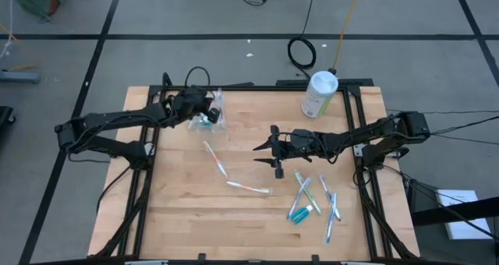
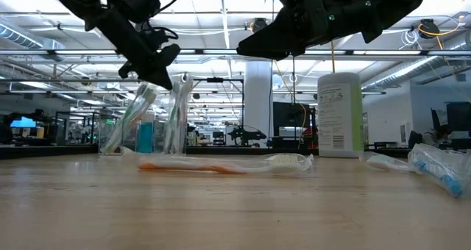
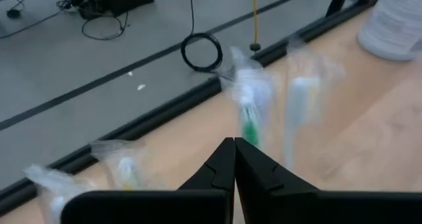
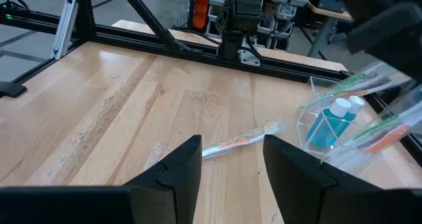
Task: Pick & Place toothbrushing station
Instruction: Adjust the toothbrushes in the transparent organizer, then put the orange toothbrush into the transparent organizer
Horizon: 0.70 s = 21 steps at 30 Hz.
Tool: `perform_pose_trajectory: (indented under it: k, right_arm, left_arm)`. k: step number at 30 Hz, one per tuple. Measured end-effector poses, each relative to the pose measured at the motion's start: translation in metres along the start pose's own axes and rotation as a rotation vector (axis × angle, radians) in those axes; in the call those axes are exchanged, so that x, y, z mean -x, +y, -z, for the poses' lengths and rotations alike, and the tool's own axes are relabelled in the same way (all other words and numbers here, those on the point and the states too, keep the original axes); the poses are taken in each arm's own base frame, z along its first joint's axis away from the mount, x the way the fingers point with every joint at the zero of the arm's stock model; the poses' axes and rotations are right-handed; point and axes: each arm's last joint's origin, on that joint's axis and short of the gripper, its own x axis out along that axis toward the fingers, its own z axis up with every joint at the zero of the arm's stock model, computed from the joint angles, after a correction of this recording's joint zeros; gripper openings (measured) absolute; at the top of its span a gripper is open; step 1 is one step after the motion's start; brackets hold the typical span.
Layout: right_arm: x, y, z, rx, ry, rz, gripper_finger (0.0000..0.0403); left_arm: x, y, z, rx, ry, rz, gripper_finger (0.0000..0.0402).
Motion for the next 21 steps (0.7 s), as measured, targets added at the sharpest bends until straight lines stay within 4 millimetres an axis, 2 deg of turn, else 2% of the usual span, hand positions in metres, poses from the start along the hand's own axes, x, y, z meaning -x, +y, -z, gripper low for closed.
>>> perform_pose_trajectory:
  k: [4, 6, 13, 17, 21]
  right_arm:
    - [0.000, 0.000, 0.000, 0.000, 0.000, 0.000, 0.0155]
    - [0.000, 0.000, 0.000, 0.000, 0.000, 0.000, 0.0155]
    - [0.000, 0.000, 0.000, 0.007, 0.000, 0.000, 0.0155]
    - [0.000, 0.000, 0.000, 0.023, 0.000, 0.000, 0.0155]
    - [0.000, 0.000, 0.000, 0.023, 0.000, 0.000, 0.0155]
  left_arm:
    - [0.000, 0.004, -0.003, 0.002, -0.012, 0.018, 0.0004]
    - [0.007, 0.005, -0.006, 0.002, -0.024, 0.046, 0.0003]
    - [0.065, 0.001, -0.037, -0.024, -0.158, 0.185, 0.0012]
    - [0.087, -0.014, -0.029, -0.118, -0.136, 0.428, 0.0004]
    - [0.094, -0.033, -0.006, -0.131, 0.055, 0.571, 0.0020]
